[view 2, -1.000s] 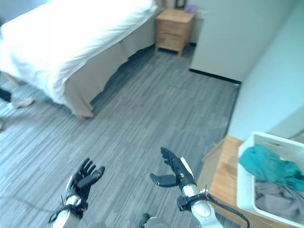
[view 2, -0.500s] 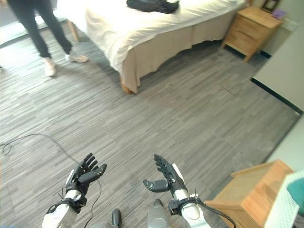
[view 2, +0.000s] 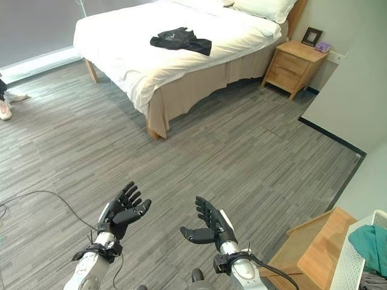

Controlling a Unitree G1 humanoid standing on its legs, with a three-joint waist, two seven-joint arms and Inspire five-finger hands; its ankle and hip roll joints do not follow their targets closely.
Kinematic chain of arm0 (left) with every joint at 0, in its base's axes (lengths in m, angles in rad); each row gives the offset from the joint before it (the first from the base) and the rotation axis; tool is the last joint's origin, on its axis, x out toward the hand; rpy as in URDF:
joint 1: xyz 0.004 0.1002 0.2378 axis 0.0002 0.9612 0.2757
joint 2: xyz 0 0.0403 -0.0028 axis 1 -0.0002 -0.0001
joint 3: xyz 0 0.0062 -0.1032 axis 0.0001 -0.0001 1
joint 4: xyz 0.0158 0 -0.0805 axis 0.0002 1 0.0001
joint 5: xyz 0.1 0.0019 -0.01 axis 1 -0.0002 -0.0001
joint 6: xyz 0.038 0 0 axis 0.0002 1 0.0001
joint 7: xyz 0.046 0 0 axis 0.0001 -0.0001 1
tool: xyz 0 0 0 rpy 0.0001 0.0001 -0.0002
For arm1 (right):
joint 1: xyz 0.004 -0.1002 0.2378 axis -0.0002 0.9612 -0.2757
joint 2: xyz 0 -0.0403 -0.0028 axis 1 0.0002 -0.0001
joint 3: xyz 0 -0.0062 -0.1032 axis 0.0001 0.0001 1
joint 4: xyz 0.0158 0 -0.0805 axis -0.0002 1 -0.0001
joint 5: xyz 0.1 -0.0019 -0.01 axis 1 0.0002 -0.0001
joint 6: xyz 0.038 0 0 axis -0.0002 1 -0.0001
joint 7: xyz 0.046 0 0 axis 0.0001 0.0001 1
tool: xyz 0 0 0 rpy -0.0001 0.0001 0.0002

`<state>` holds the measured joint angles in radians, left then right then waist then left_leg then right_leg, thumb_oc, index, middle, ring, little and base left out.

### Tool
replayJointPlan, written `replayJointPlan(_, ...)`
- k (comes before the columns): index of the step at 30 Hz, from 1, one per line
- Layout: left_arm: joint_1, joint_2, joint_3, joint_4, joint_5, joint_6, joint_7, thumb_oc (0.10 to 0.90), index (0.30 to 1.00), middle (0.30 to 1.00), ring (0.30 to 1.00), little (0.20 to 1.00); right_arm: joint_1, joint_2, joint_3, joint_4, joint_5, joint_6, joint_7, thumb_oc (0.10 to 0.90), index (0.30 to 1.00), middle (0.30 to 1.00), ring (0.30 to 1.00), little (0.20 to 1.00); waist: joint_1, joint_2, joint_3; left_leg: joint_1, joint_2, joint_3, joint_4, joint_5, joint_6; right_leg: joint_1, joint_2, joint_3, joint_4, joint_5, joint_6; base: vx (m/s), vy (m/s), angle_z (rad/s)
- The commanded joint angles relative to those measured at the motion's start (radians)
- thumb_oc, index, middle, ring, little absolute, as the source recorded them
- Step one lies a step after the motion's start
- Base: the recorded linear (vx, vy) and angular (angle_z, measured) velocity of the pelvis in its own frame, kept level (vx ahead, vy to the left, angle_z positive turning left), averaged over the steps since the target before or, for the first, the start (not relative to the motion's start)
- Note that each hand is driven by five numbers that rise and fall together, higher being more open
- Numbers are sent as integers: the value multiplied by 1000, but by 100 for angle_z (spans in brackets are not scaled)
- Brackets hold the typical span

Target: Pick up bed clothes into laundry basket.

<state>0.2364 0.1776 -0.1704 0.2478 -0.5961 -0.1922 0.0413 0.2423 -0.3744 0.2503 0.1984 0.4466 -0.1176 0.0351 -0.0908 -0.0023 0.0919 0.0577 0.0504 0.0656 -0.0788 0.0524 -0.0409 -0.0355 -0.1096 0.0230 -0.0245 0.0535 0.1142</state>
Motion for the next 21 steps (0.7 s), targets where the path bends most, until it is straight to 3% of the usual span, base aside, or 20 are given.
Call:
replayJointPlan(1, 15, 75, 121, -34, -8, -88, 22, 800, 900, 900, 900, 900, -62, -23, -117, -91, -3, -81, 14, 800, 900, 900, 900, 900, 48, -44, 48, -81, -12, -44, 91, -87, -1, 11, -33, -71, 75, -115, 35, -3, -87, 26)
replayJointPlan(9, -38, 81, 65, -61, -24, -81, 2, 800, 900, 900, 900, 900, -77, -3, -121, -109, -30, -100, -33, 800, 900, 900, 900, 900, 23, -38, 15, -49, 5, -63, 61, -75, -11, 38, -11, -66, 66, -122, 24, 36, -25, 16)
replayJointPlan(17, -32, 85, 117, -49, -17, -97, 32, 800, 900, 900, 900, 900, -116, 7, -98, -102, -16, -107, -39, 800, 900, 900, 900, 900, 39, -42, 21, -58, -8, -53, 127, -115, -5, 39, -29, -62, 67, -111, 32, 17, 42, -4)
replayJointPlan(20, -35, 97, 150, -49, -7, -107, 53, 800, 900, 900, 900, 900, -130, 7, -98, -98, -16, -103, -39, 800, 900, 900, 900, 900, 51, -37, 36, -67, -31, -55, 146, -132, 13, 18, -52, -54, 127, -119, 49, 8, 134, -8)
replayJointPlan(21, -38, 110, 164, -50, 31, -109, 73, 800, 900, 900, 900, 900, -128, 14, -97, -96, -11, -101, -37, 800, 900, 900, 900, 900, 52, -30, 46, -67, -46, -62, 152, -140, 30, -26, -73, -41, 236, -120, 64, 44, 264, -9)
